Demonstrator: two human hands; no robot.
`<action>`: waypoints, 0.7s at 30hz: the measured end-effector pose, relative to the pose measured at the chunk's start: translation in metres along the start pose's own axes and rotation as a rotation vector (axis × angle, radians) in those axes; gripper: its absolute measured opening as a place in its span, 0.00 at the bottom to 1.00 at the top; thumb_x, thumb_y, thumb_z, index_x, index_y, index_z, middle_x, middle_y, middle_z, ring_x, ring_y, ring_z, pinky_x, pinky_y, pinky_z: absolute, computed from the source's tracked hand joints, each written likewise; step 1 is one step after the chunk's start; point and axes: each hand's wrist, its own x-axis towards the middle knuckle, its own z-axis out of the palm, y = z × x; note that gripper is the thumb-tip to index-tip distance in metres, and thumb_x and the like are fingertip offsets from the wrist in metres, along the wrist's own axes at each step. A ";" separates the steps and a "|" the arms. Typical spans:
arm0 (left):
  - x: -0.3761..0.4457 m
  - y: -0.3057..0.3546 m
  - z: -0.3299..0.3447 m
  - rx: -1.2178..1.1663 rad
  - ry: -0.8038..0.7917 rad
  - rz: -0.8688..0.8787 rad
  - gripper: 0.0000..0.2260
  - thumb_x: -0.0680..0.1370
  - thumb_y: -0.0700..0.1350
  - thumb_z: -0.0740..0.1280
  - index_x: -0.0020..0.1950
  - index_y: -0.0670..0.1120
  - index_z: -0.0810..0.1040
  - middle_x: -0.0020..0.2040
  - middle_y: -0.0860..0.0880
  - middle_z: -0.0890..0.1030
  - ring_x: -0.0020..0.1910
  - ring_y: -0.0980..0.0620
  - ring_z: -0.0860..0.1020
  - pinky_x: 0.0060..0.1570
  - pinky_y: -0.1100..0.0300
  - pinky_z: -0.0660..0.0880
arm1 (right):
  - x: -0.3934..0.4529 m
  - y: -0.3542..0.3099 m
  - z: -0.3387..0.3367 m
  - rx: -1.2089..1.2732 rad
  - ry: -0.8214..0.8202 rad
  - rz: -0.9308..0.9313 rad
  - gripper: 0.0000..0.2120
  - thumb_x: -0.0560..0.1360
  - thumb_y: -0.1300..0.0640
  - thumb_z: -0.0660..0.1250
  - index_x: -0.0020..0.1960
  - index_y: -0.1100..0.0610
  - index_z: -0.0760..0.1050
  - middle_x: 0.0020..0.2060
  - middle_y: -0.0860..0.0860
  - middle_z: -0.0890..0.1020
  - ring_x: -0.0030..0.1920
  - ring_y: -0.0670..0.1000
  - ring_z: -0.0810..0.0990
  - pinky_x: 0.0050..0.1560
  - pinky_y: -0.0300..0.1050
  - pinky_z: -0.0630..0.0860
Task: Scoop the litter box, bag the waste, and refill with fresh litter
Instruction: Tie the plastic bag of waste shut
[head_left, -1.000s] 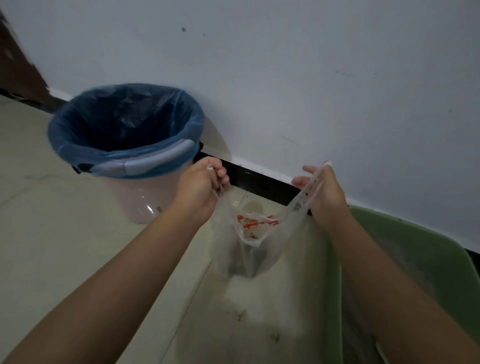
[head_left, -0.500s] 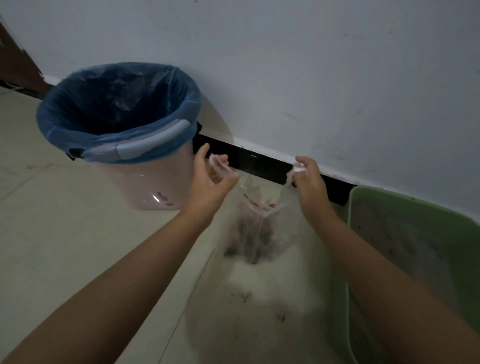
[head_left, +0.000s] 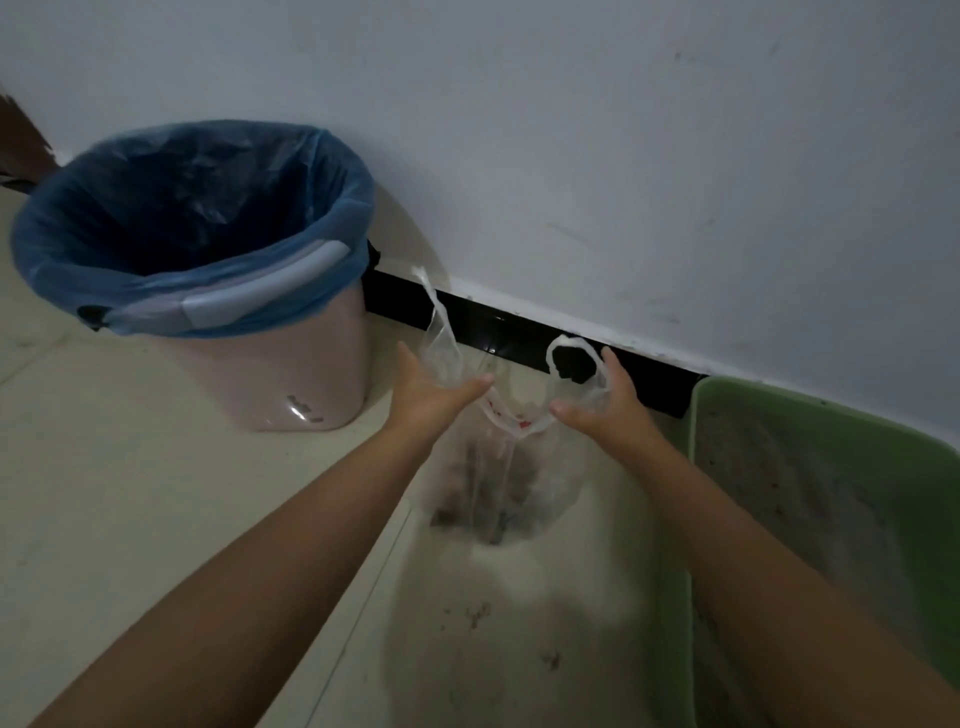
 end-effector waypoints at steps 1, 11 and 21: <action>0.005 -0.002 0.002 -0.011 -0.014 0.015 0.48 0.71 0.44 0.73 0.77 0.45 0.40 0.77 0.46 0.52 0.75 0.47 0.55 0.71 0.53 0.58 | 0.007 0.001 0.004 0.021 -0.002 0.006 0.50 0.64 0.50 0.76 0.76 0.52 0.49 0.75 0.52 0.54 0.74 0.53 0.57 0.72 0.50 0.61; 0.004 -0.013 -0.001 -0.431 -0.178 -0.063 0.14 0.82 0.45 0.56 0.38 0.44 0.71 0.37 0.47 0.74 0.38 0.51 0.74 0.42 0.58 0.72 | 0.006 0.002 0.015 0.528 0.101 0.241 0.11 0.78 0.57 0.61 0.49 0.65 0.76 0.44 0.59 0.76 0.39 0.54 0.76 0.44 0.49 0.74; 0.003 -0.011 -0.004 -0.478 -0.184 -0.233 0.14 0.82 0.44 0.55 0.36 0.45 0.64 0.18 0.53 0.62 0.16 0.59 0.60 0.18 0.70 0.61 | -0.007 -0.007 0.022 0.906 0.100 0.306 0.19 0.81 0.58 0.53 0.32 0.55 0.60 0.11 0.47 0.59 0.13 0.43 0.57 0.19 0.29 0.62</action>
